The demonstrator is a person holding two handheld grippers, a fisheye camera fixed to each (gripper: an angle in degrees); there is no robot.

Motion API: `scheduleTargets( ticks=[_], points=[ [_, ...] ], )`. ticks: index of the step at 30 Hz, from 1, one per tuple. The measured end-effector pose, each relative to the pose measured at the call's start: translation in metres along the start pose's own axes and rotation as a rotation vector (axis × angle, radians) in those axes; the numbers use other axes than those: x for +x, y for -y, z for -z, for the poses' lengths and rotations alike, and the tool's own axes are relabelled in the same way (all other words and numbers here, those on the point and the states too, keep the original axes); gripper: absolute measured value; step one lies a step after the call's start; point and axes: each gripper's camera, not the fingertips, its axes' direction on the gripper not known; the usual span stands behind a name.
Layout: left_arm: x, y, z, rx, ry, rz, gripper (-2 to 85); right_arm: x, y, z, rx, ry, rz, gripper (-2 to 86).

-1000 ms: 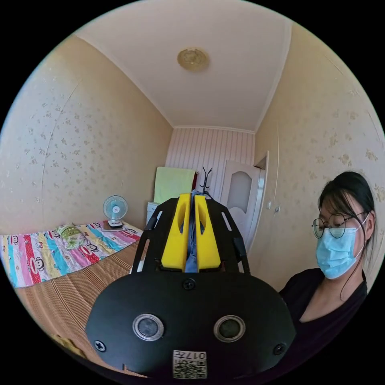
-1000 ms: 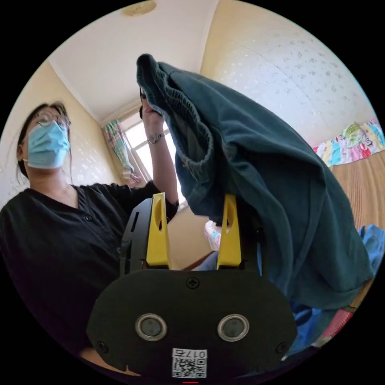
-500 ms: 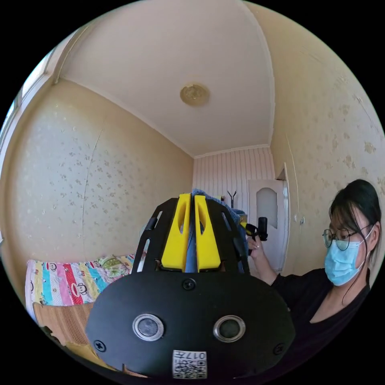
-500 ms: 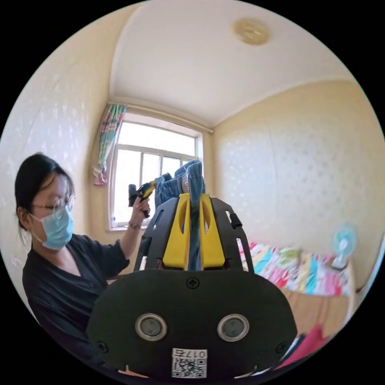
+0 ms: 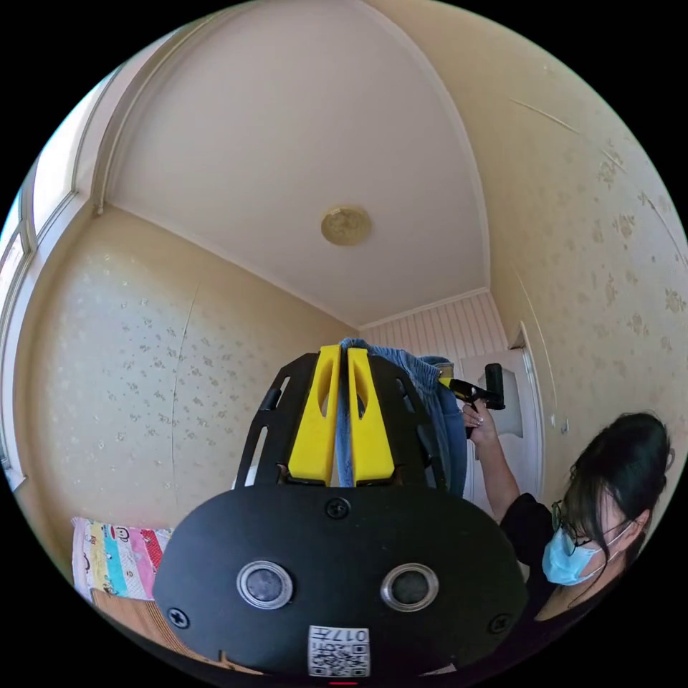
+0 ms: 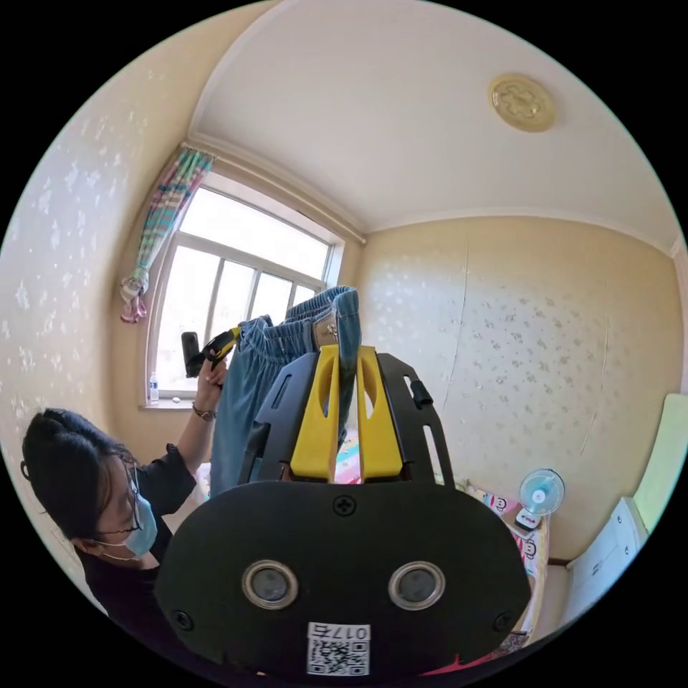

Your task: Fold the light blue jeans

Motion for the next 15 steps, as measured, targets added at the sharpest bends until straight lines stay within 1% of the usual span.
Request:
scheduleTargets(
  ticks=[1, 4, 6, 7, 8, 9, 10, 11, 12, 13, 14, 15],
  points=[
    [-0.014, -0.016, -0.007, -0.020, 0.006, 0.022, -0.6, 0.005, -0.005, -0.012, -0.017, 0.006, -0.008, 2.1],
    [-0.065, -0.068, -0.039, -0.114, 0.070, 0.097, -0.7, 0.047, -0.038, -0.087, -0.127, 0.044, -0.061, 2.1],
    [-0.114, -0.103, -0.070, -0.200, 0.107, 0.200, -0.7, 0.096, -0.070, -0.170, -0.245, 0.038, -0.131, 2.3],
    [-0.156, -0.129, -0.096, -0.266, 0.126, 0.287, -0.6, 0.110, -0.077, -0.194, -0.281, 0.028, -0.148, 2.3],
    [-0.203, -0.155, -0.126, -0.324, 0.150, 0.381, -0.6, 0.139, -0.090, -0.246, -0.352, 0.005, -0.163, 2.5],
    [-0.229, -0.168, -0.143, -0.353, 0.167, 0.425, -0.5, 0.173, -0.102, -0.304, -0.431, -0.035, -0.167, 2.8],
    [-0.280, -0.196, -0.179, -0.412, 0.211, 0.507, -0.4, 0.192, -0.108, -0.336, -0.473, -0.059, -0.182, 2.9],
    [-0.328, -0.224, -0.215, -0.463, 0.248, 0.567, -0.1, 0.229, -0.122, -0.394, -0.523, -0.097, -0.219, 3.4],
    [-0.352, -0.240, -0.231, -0.480, 0.266, 0.588, 0.1, 0.261, -0.139, -0.446, -0.538, -0.139, -0.259, 4.0],
    [-0.391, -0.273, -0.259, -0.518, 0.292, 0.604, 0.5, 0.274, -0.149, -0.469, -0.545, -0.168, -0.285, 4.4],
    [-0.421, -0.306, -0.275, -0.569, 0.331, 0.629, 1.3, 0.298, -0.170, -0.508, -0.578, -0.252, -0.349, 4.8],
    [-0.432, -0.322, -0.278, -0.586, 0.354, 0.652, 1.7, 0.313, -0.198, -0.537, -0.600, -0.373, -0.403, 5.0]
  ],
)
